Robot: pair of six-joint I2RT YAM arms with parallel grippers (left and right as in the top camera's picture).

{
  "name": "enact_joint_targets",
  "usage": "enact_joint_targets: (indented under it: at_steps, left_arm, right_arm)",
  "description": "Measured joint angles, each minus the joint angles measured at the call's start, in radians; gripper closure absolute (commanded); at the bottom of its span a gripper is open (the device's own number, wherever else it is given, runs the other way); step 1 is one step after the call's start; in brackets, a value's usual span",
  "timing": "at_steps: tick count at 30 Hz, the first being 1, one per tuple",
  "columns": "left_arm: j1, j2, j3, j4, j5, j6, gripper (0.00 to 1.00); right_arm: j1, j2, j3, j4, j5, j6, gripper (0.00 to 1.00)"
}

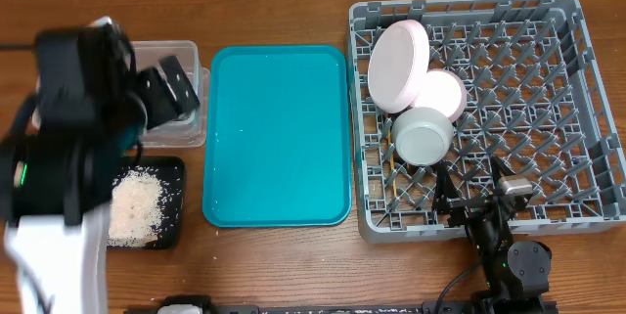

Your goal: Sort waste into correct bins and load items into the dishwasher

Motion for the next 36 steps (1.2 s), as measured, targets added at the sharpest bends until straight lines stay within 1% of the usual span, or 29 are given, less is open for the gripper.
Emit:
enact_joint_targets:
  at_steps: [3, 6, 14, 16, 18, 21, 22, 25, 26, 27, 31, 34, 36]
  left_arm:
    - [-0.072, -0.123, -0.008, 0.001, 0.001, 0.0, 0.0]
    - [-0.101, -0.235, -0.084, 0.011, 0.0, 0.0, 0.0]
    - [-0.105, -0.563, -0.505, 0.005, -0.016, 0.0, 0.0]
    - [-0.105, -0.636, -0.619, 0.026, -0.019, 0.0, 0.0]
    - [-0.105, -0.716, -0.735, 0.079, -0.023, 0.0, 0.0]
    - [-0.105, -0.828, -0.879, 0.196, -0.023, -0.006, 0.0]
    - [-0.105, -0.862, -0.923, 0.259, -0.023, -0.008, 0.0]
    - [-0.103, -0.962, -1.062, 0.488, -0.023, -0.012, 0.0]
    - [-0.1, -1.0, -1.125, 0.609, -0.023, -0.015, 0.0]
    - [-0.096, -1.024, -1.165, 0.676, -0.023, -0.015, 0.0]
    - [-0.072, -1.115, -1.36, 1.028, -0.023, -0.023, 0.0]
    - [-0.061, -1.166, -1.489, 1.22, -0.023, -0.026, 0.0]
    - [-0.051, -1.203, -1.573, 1.314, -0.022, -0.026, 0.0]
  right_arm:
    - [0.0, 0.0, 0.0, 0.0, 0.0, 0.0, 0.0]
    - [0.0, 0.0, 0.0, 0.0, 0.0, 0.0, 0.0]
    - [0.0, 0.0, 0.0, 0.0, 0.0, 0.0, 0.0]
    - [0.0, 0.0, 0.0, 0.0, 0.0, 0.0, 0.0]
    - [0.0, 0.0, 0.0, 0.0, 0.0, 0.0, 0.0]
    - [0.0, 0.0, 0.0, 0.0, -0.002, 0.0, 0.0]
    - [0.0, 0.0, 0.0, 0.0, -0.003, -0.001, 0.0]
    - [0.0, 0.0, 0.0, 0.001, -0.003, 0.0, 0.0]
    - [0.0, 0.0, 0.0, 0.001, -0.003, 0.0, 0.0]
    - [0.0, 0.0, 0.0, 0.0, -0.004, 0.0, 0.0]
    - [0.0, 0.0, 0.0, 0.0, -0.003, 0.0, 0.0]
    - [0.0, 0.0, 0.0, 0.0, -0.003, -0.001, 0.0]
    - [0.0, 0.0, 0.0, 0.0, -0.003, 0.0, 0.0]
